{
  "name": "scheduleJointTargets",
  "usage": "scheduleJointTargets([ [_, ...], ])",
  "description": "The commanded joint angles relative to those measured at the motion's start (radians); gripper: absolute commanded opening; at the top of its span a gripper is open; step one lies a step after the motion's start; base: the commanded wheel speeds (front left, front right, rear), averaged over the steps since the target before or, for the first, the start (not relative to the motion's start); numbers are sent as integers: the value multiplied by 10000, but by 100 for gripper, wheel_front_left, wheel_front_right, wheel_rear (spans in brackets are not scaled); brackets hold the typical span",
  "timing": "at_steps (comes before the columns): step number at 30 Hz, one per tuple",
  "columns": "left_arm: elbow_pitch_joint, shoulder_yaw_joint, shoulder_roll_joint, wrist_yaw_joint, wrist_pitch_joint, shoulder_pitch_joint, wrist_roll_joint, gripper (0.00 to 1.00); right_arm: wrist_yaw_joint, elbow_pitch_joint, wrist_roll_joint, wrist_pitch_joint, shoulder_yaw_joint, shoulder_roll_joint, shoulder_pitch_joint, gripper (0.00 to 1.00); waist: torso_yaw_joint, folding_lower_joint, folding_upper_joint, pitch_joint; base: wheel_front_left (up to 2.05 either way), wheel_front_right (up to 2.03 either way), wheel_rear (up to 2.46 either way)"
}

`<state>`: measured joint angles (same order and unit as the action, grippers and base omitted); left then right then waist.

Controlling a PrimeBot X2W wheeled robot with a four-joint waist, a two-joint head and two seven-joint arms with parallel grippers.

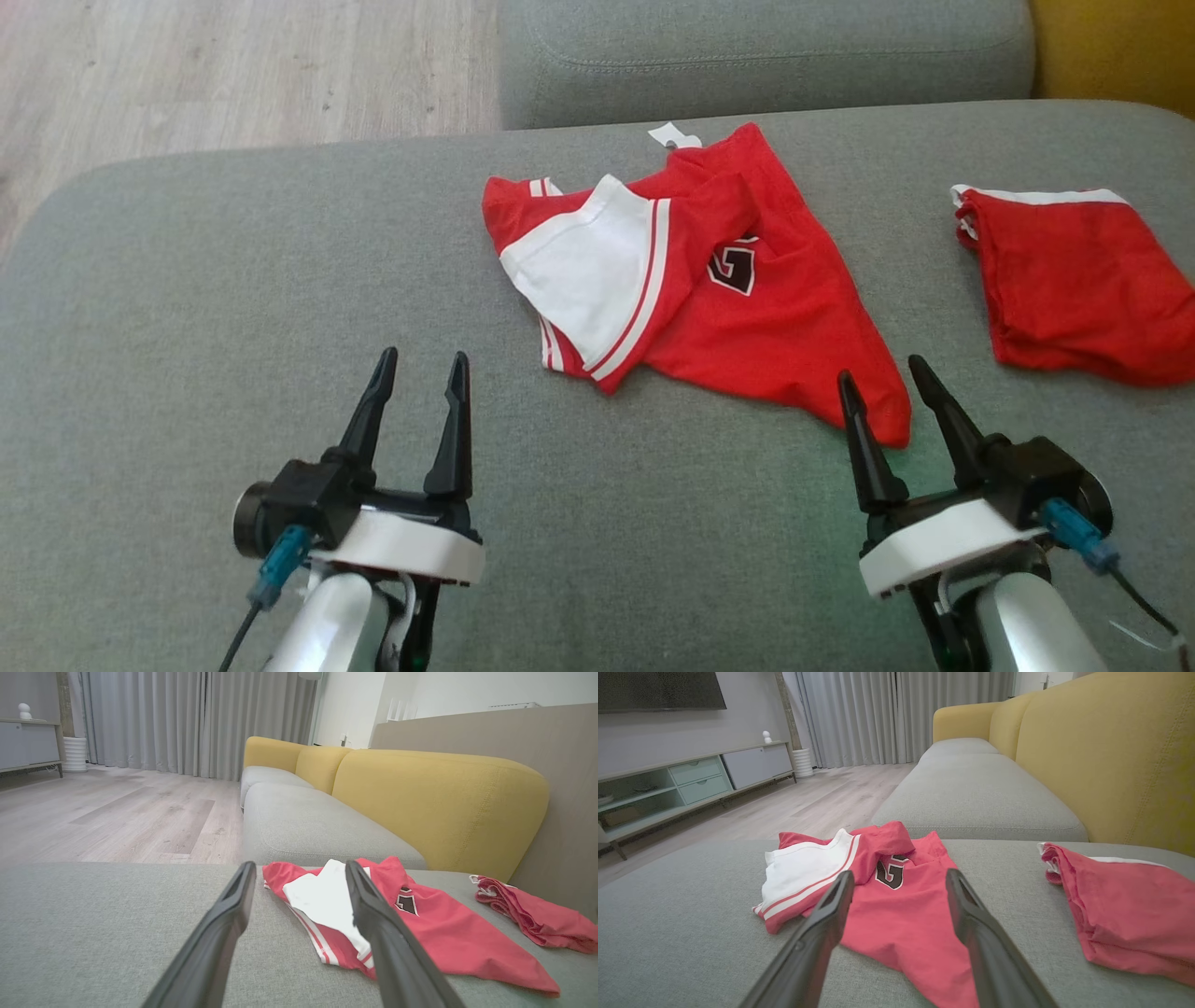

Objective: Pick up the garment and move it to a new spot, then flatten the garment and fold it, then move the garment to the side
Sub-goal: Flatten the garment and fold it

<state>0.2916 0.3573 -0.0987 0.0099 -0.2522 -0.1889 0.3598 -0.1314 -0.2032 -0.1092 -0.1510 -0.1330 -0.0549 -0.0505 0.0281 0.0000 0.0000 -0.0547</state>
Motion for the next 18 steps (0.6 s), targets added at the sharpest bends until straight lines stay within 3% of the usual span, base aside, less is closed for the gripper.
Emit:
scheduleJointTargets([
  [1, -351, -312, -65, -26, -95, -227, -70, 100, 7, 302, -61, -160, -269, 42, -448, 100, 36, 0, 0, -21, 0, 0, 0],
  [11, -231, -69, 72, -117, -95, -467, -60, 100, 7, 47, 327, 421, -1405, 45, -1561, 100, 689, 0, 0, -566, 0, 0, 0],
  [18, -34, 230, 269, -259, -95, -890, -4, 100, 7, -1243, 779, 1334, -2631, -43, -3234, 100, 1610, 0, 0, -1261, 0, 0, 0],
])
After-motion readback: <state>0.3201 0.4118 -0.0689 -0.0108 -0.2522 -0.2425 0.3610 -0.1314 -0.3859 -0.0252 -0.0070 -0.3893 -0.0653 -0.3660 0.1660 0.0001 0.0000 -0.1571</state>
